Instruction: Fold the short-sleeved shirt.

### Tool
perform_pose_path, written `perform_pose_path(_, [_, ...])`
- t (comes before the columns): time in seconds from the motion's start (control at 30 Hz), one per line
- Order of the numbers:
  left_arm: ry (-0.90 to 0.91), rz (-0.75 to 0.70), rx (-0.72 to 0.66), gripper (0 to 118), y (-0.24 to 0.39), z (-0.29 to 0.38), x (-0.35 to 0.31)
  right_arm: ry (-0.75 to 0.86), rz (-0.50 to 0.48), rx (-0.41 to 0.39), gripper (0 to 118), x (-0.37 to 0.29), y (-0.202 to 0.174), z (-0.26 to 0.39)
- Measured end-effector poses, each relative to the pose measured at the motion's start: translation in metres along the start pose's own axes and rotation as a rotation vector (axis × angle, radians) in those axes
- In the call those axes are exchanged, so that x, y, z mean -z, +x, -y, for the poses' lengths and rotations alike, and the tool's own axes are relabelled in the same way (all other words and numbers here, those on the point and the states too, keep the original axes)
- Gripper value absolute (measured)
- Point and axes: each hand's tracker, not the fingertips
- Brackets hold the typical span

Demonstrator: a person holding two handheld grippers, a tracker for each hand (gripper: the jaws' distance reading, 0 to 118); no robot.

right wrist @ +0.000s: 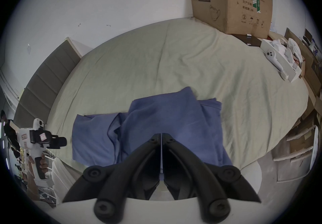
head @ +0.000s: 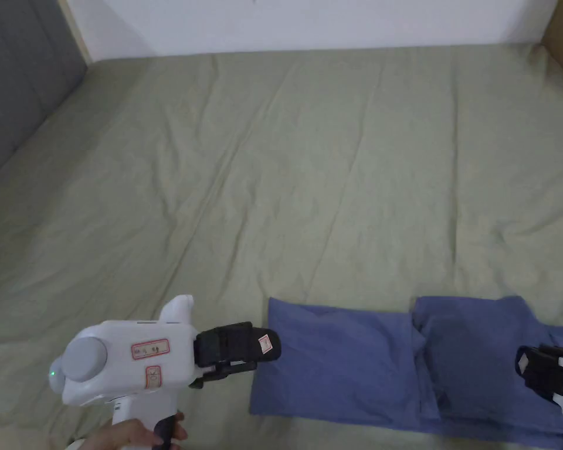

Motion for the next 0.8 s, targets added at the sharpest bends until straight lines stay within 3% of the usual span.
perform_pose_path(0.13, [-0.056,0.086,-0.084,117,-0.030,-0.004,0.037,-0.012,-0.017,-0.039,2,0.001,-0.015,-0.003])
perform_pose_path(0.23, [0.009,0.215,-0.127,117,-0.035,-0.009,0.045,-0.015,-0.068,-0.015,2,-0.002,-0.018,-0.005])
perform_pose_path(0.3, [-0.044,0.254,-0.161,115,-0.039,-0.014,0.060,-0.021,-0.090,0.003,2,-0.003,-0.017,-0.006])
perform_pose_path(0.33, [-0.060,0.245,-0.146,107,-0.038,-0.016,0.064,-0.025,-0.089,0.007,2,-0.002,-0.016,-0.006])
perform_pose_path(0.37, [-0.069,0.247,-0.114,81,-0.035,-0.016,0.063,-0.032,-0.087,0.013,2,-0.002,-0.016,-0.005])
perform_pose_path(0.4, [-0.081,0.239,-0.088,30,-0.031,-0.019,0.065,-0.036,-0.084,0.018,2,-0.001,-0.015,-0.004])
perform_pose_path(0.43, [-0.100,0.206,-0.094,30,-0.029,-0.020,0.067,-0.040,-0.083,0.027,2,-0.001,-0.014,-0.003])
perform_pose_path(0.47, [-0.142,0.146,-0.045,15,-0.024,-0.020,0.075,-0.047,-0.090,0.039,2,0.000,-0.012,-0.003])
perform_pose_path(0.5, [-0.172,0.090,-0.002,13,-0.024,-0.019,0.079,-0.055,-0.087,0.046,2,0.000,-0.011,-0.003])
perform_pose_path(0.53, [-0.188,0.129,-0.006,13,-0.027,-0.022,0.081,-0.056,-0.081,0.049,2,-0.001,-0.010,-0.003])
perform_pose_path(0.6, [-0.164,0.190,-0.096,12,-0.033,-0.033,0.067,-0.052,-0.064,0.052,2,-0.003,-0.007,-0.003])
perform_pose_path(0.8, [-0.063,0.099,0.022,12,-0.045,-0.049,-0.005,-0.041,-0.050,0.068,2,-0.004,-0.004,-0.010])
